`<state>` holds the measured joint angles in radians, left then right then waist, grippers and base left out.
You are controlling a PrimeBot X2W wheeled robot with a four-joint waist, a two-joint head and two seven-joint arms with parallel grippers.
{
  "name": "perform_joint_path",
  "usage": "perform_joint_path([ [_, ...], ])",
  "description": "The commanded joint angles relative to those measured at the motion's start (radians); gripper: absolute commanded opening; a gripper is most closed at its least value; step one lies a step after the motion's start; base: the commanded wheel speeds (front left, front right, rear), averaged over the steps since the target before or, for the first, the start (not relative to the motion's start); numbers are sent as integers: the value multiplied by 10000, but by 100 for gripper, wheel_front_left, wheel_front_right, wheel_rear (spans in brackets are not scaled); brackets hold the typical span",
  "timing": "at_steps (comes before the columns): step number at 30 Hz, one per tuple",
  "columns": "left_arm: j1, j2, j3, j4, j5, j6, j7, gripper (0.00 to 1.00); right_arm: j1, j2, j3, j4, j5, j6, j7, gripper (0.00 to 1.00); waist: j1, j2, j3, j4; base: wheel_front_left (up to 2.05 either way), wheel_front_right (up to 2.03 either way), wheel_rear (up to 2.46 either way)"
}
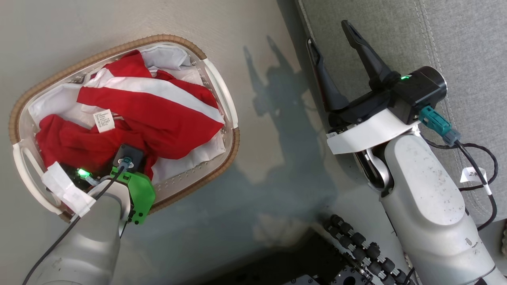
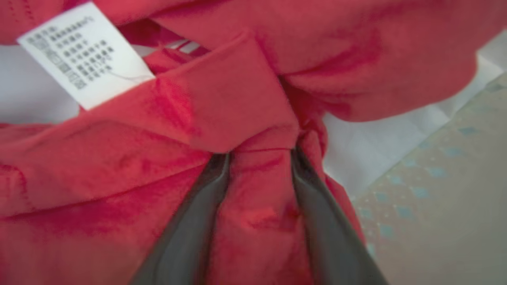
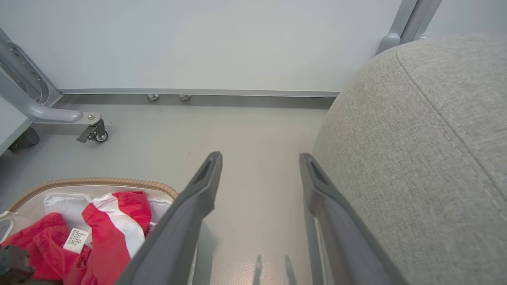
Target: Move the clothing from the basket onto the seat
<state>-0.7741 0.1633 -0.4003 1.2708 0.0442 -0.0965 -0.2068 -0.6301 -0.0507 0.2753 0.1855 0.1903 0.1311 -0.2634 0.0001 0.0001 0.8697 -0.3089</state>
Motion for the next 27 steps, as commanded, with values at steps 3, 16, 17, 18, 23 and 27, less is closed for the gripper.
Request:
perform_joint_path([
  [3, 57, -43, 46, 115, -217, 2, 25, 0, -2, -19, 8, 98, 19, -8, -21, 100, -1, -1, -221, 44, 0, 0, 0],
  [16, 1021, -543, 330, 70, -981, 71, -549, 0, 616, -23, -136, 618, -241, -8, -21, 100, -1, -1, -2104, 549, 0, 0, 0],
  [17, 1133, -598, 338, 27, -1042, 55, -568, 0, 702, -23, -114, 675, -279, -8, -21, 100, -1, -1, -2277, 592, 0, 0, 0],
  [18, 1274, -661, 332, -56, -1088, 50, -581, 0, 821, -28, -107, 731, -325, -8, -21, 100, -1, -1, -2505, 652, 0, 0, 0],
  [23, 2102, -782, 395, -985, -1356, 38, -587, 0, 1326, -29, -157, 1033, -473, -8, -21, 100, -1, -1, -3460, 898, 0, 0, 0],
  [27, 2776, -867, 382, -1739, -1400, 26, -589, 0, 1743, -31, -188, 1213, -546, -8, -21, 100, -1, -1, -4212, 1050, 0, 0, 0],
])
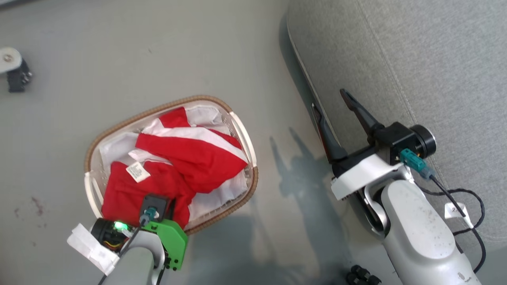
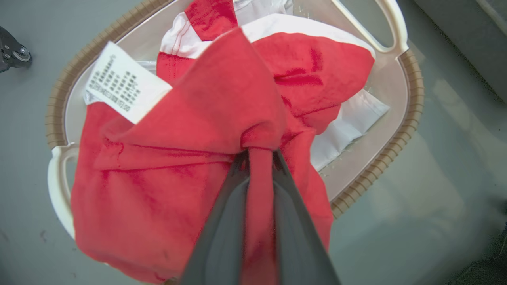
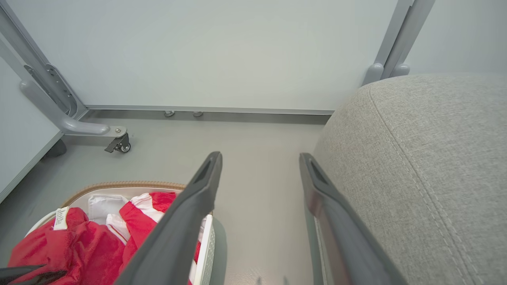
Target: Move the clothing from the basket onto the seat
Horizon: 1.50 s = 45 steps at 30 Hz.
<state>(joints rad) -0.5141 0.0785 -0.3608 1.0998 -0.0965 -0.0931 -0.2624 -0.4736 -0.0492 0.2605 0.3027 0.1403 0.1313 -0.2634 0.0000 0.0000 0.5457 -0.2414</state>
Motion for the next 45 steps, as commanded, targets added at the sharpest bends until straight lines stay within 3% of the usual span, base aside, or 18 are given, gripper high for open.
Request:
perform_joint_path([
  [1, 297, -30, -11, -196, -18, -13, -35, 0, 269, -46, -51, 65, -64, -10, -21, 100, 0, 0, -1104, 399, 0, 0, 0],
  [15, 1441, -226, 431, -3236, -496, -78, -36, 0, 1513, -77, -123, 407, -297, -10, -21, 100, 0, 0, -2879, 820, 0, 0, 0],
  [30, 1738, -267, 484, -6524, -1456, -84, -37, 0, 2735, -228, 544, 832, -68, -10, -21, 100, 0, 0, -4653, 829, 0, 0, 0],
  [45, 1255, -266, -312, -7622, -2077, 174, -37, 0, 2723, -421, 1890, 934, 89, -10, -21, 100, 0, 0, -5043, 1042, 0, 0, 0],
])
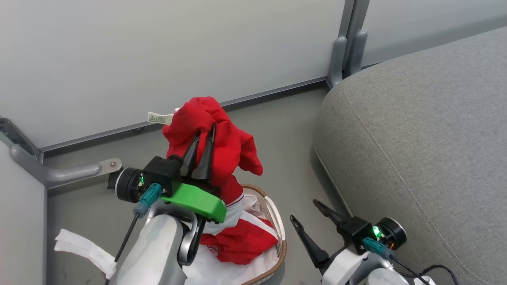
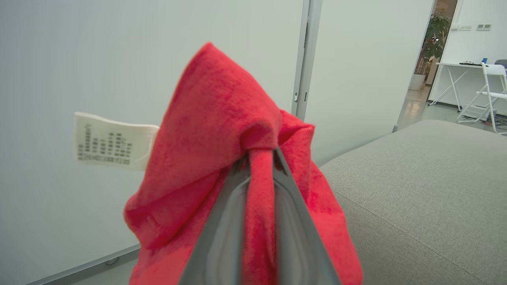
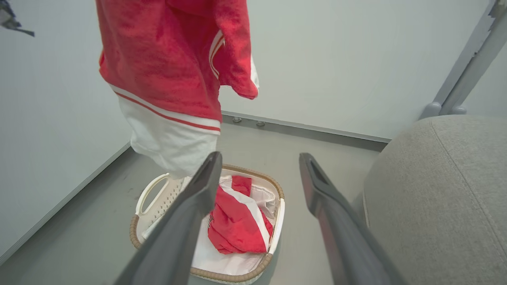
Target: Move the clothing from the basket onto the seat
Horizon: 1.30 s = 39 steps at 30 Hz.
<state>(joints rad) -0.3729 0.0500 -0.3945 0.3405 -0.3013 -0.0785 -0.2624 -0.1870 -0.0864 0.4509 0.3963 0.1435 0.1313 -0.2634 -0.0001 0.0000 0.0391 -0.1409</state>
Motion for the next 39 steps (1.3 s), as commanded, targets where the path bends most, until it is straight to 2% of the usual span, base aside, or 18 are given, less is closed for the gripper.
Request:
perform_joint_path([
  [1, -211, 19, -97, -72, -58, 64, -37, 0, -288, -61, 226, 2, 63, -10, -21, 100, 1, 0, 65, 89, 0, 0, 0],
  [17, -864, 20, -1498, -253, -523, 160, -39, 0, -3187, 213, 2618, 990, 230, -10, -19, 100, 1, 0, 678, 1064, 0, 0, 0],
  [24, -1113, 18, -2008, -302, -779, 262, -37, 0, -3813, 325, 2715, 1937, 34, -10, -19, 100, 1, 0, 826, 1432, 0, 0, 0],
  [28, -1227, 18, -2245, -357, -953, 312, -37, 0, -3856, 331, 2835, 2014, 391, -10, -21, 100, 1, 0, 869, 1588, 0, 0, 0],
  [29, -1239, 18, -2308, -366, -993, 334, -37, 0, -3867, 328, 2867, 2037, 488, -10, -21, 85, 1, 0, 877, 1620, 0, 0, 0],
  [30, -1245, 17, -2364, -373, -1007, 360, -37, 0, -3886, 324, 2896, 2053, 559, -10, -19, 39, 1, 0, 885, 1647, 0, 0, 0],
  [31, -1253, 17, -2405, -385, -1026, 363, -37, 0, -3904, 328, 2919, 2063, 613, -10, -21, 11, 1, 0, 892, 1666, 0, 0, 0],
  [32, -1266, 17, -2446, -389, -1046, 384, -37, 0, -3920, 329, 2946, 2063, 691, -10, -19, 0, 1, 0, 903, 1685, 0, 0, 0],
  [39, -1306, 18, -2396, -270, -1066, 420, -37, 0, -3883, 328, 2865, 1985, 773, -10, -21, 0, 1, 0, 940, 1678, 0, 0, 0],
])
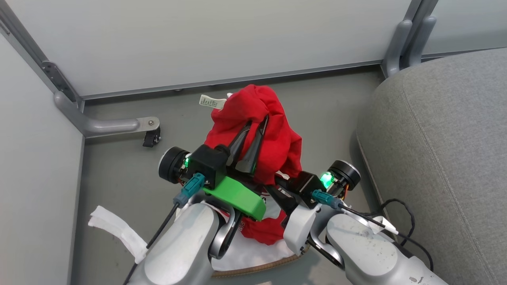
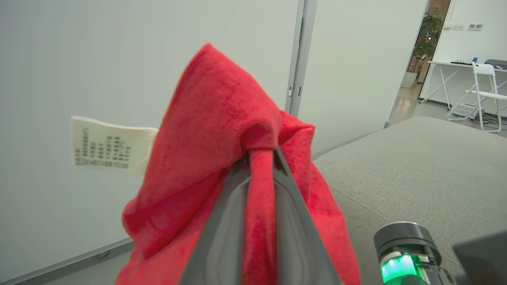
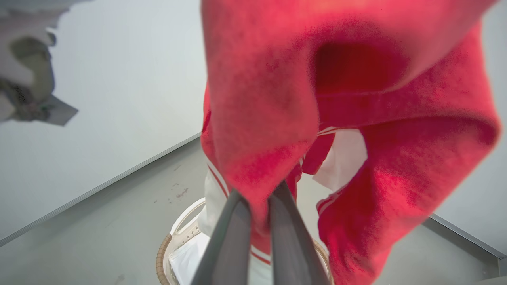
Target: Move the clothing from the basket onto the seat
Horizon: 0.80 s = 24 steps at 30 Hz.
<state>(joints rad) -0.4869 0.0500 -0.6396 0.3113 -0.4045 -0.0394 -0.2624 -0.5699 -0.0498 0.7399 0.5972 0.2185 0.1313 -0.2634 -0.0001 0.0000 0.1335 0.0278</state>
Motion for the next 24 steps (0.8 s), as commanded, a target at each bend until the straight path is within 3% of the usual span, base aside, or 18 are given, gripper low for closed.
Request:
perform_joint_path([
  [1, -151, 18, 82, 40, -23, 30, -37, 0, -33, -38, -55, -19, 5, -10, -21, 0, 1, 0, -9, -25, 0, 0, 0],
  [9, -106, 18, 225, 108, 137, 68, -37, 0, 77, -36, -60, -121, -4, -10, -21, 0, 1, 0, -10, -157, 0, 0, 0],
  [10, -86, 18, 241, 125, 166, 102, -37, 36, 75, -36, -56, -160, 16, -10, -21, 0, 1, 0, -5, -182, 0, 0, 0],
  [11, -62, 18, 241, 175, 173, 148, -28, 100, 83, -36, -40, -192, 28, -10, -21, 0, 1, 0, -1, -217, 0, 0, 0],
  [18, 73, 21, 374, 427, 348, 195, -25, 100, 204, -38, -60, -462, -105, -10, -20, 0, 1, 0, -20, -696, 0, 0, 0],
  [24, 321, 18, 812, 762, 738, 104, -25, 100, 585, -40, -205, -802, -163, -12, -20, 0, 1, 0, -78, -1627, 0, 0, 0],
])
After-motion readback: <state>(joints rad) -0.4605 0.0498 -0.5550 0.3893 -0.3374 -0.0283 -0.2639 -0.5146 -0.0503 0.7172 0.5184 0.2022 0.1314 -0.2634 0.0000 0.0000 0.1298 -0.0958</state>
